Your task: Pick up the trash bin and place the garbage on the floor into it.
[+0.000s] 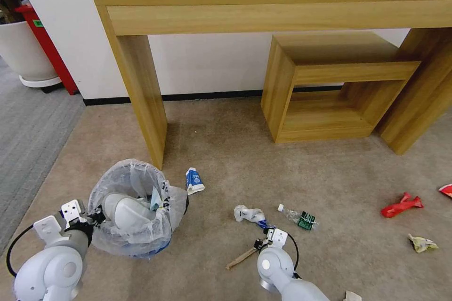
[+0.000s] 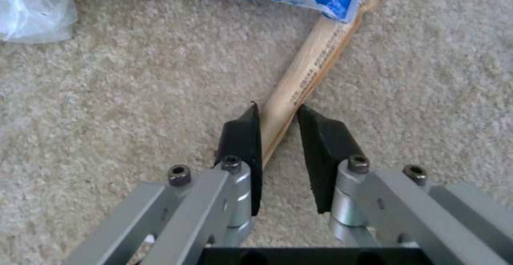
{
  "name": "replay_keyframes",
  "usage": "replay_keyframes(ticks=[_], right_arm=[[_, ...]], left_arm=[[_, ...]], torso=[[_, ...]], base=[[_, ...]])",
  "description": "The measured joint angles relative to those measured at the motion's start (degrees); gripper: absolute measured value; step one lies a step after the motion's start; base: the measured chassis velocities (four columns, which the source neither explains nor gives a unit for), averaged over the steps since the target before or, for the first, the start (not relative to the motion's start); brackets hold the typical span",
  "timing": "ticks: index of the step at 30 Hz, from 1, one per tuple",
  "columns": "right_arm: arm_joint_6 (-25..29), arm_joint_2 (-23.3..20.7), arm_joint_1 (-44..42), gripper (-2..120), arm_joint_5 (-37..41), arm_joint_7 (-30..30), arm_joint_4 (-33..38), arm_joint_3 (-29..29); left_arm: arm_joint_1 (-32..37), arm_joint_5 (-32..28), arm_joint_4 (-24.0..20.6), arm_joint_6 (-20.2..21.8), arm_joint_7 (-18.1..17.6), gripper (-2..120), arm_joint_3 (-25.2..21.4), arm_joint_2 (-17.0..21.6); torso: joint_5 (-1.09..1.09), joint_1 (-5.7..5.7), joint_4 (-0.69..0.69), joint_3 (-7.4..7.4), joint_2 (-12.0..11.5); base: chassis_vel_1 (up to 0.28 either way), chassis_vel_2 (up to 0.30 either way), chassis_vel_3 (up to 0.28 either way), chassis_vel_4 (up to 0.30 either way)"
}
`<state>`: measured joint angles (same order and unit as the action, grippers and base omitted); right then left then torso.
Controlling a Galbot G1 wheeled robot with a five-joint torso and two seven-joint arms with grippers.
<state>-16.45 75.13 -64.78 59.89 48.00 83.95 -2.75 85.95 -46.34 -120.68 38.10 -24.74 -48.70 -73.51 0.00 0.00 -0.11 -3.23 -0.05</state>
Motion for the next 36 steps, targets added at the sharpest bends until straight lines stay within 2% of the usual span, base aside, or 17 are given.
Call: replay_keyframes(ticks=[4, 7, 9, 17, 21, 27, 33, 36], right_arm=[[0.03, -0.05, -0.13, 17, -0.28, -0.11, -0.01, 0.02], [0.10, -0.45, -0.63, 3, -0.99, -0.50, 0.18, 0.11], [0.11, -0.54, -0.70, 0, -1.04, -0.50, 0.30, 0.12], [0.34, -1.51, -1.93, 0, -2.50, -1.29, 2.35, 0.08], [0.86, -3.69, -4.01, 0, -4.17, -2.80, 6.29, -0.13], [3.90, -9.98, -7.55, 0, -7.44, -7.56, 17.81, 1.31], [5.35, -14.46, -6.88, 0, -9.07, -10.01, 24.15, 2.50], [8.68, -18.66, -2.93, 0, -11.33, -13.49, 28.02, 2.32]], left_arm=[[0.01, 0.00, -0.01, 0.00, 0.00, 1, -0.01, 0.00], [0.15, 0.07, -0.12, -0.06, 0.02, 1, -0.01, -0.15], [0.17, 0.10, -0.14, -0.07, 0.02, 1, -0.02, -0.18], [0.37, 0.35, -0.32, -0.12, 0.06, 1, 0.01, -0.34], [0.43, 0.34, -0.40, -0.14, 0.07, 1, -0.10, -0.10], [0.62, 0.19, -0.84, -0.09, 0.07, 1, -0.23, 0.28], [0.62, 0.03, -1.22, 0.14, -0.04, 1, -0.16, 0.49], [0.67, 0.01, -1.44, 0.22, -0.08, 1, -0.04, 0.36]], torso=[[0.00, 0.00, 0.00, 0.00, 0.00], [0.00, 0.00, 0.00, 0.00, 0.00], [0.00, 0.00, 0.00, 0.00, 0.00], [0.00, 0.00, 0.00, 0.00, 0.00], [0.00, 0.00, 0.00, 0.00, 0.00], [0.00, 0.00, -0.01, 0.00, 0.00], [0.01, 0.00, -0.01, 0.00, 0.00], [0.01, 0.00, -0.01, 0.00, 0.00]], base=[[0.000, 0.000, 0.000, 0.000], [0.000, 0.000, 0.000, 0.000], [0.000, 0.000, 0.000, 0.000], [0.000, 0.000, 0.000, 0.000], [0.000, 0.000, 0.000, 0.000], [0.000, 0.000, 0.000, 0.000], [0.000, 0.000, 0.000, 0.000], [0.000, 0.000, 0.000, 0.000]])
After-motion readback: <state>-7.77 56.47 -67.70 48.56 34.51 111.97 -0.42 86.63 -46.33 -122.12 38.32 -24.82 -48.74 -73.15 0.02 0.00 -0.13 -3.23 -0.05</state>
